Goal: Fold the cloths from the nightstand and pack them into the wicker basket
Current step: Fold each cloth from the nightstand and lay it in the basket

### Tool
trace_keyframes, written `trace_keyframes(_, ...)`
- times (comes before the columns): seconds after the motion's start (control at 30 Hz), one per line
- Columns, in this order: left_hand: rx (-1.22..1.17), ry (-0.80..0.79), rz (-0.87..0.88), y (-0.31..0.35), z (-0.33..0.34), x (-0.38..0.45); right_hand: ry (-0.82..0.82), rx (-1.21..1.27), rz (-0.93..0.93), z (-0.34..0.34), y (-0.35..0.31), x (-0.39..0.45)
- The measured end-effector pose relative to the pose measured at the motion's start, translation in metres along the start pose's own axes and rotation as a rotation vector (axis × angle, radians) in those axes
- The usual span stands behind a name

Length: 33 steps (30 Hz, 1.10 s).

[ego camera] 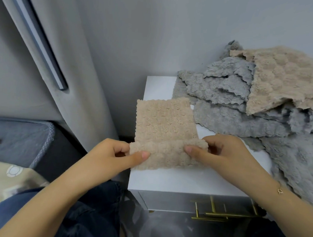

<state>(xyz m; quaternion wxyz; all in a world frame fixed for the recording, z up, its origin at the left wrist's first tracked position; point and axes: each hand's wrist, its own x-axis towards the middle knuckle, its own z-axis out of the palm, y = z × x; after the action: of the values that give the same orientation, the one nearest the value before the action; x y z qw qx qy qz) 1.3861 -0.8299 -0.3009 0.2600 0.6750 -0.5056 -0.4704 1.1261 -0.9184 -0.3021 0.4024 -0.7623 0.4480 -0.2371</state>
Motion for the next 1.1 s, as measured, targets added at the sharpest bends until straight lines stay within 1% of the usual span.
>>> trace_keyframes(0.07, -0.012, 0.028, -0.051, -0.003, 0.001, 0.004, 0.038, -0.095, -0.008, 0.002, 0.002, 0.003)
trace_keyframes(0.17, -0.043, 0.076, -0.110, -0.001, 0.003, 0.007, 0.122, -0.279, -0.068, 0.006, 0.003, 0.006)
trace_keyframes(0.23, -0.042, 0.106, -0.129, 0.002, 0.005, 0.006, 0.166, -0.333, -0.091, 0.006, 0.003, 0.006)
trace_keyframes(0.3, 0.005, 0.151, -0.117, 0.005, 0.008, 0.005, 0.194, -0.335, -0.090, 0.006, 0.007, 0.006)
trace_keyframes(0.4, 0.102, 0.282, -0.006, 0.004, 0.010, 0.006, 0.188, -0.231, -0.126, 0.006, 0.011, 0.006)
trace_keyframes(0.47, 0.153, 0.351, 0.096, 0.004, 0.011, 0.006, 0.182, -0.264, -0.258, 0.007, 0.009, 0.006)
trace_keyframes(0.53, 0.219, 0.385, 0.236, 0.002, 0.010, 0.005, 0.190, -0.363, -0.432, 0.008, 0.008, 0.007)
trace_keyframes(0.6, 0.367, 0.343, 0.434, 0.002, 0.008, 0.002, 0.186, -0.457, -0.565, 0.008, 0.011, 0.008)
trace_keyframes(0.63, 0.466, 0.300, 0.515, 0.002, 0.006, 0.001, 0.171, -0.489, -0.596, 0.008, 0.013, 0.009)
trace_keyframes(0.7, 0.599, 0.244, 0.594, -0.001, 0.007, -0.001, 0.116, -0.515, -0.608, 0.007, 0.017, 0.008)
trace_keyframes(0.8, 0.635, 0.212, 0.583, -0.004, 0.009, -0.002, 0.003, -0.551, -0.549, 0.006, 0.021, 0.005)
trace_keyframes(0.9, 0.661, 0.181, 0.561, -0.004, 0.012, -0.001, -0.057, -0.570, -0.472, 0.007, 0.024, 0.000)
trace_keyframes(1.0, 0.677, 0.193, 0.550, -0.003, 0.014, 0.001, -0.034, -0.496, -0.443, 0.009, 0.024, -0.002)
trace_keyframes(1.1, 0.701, 0.190, 0.562, -0.001, 0.016, 0.000, -0.010, -0.528, -0.489, 0.007, 0.022, -0.002)
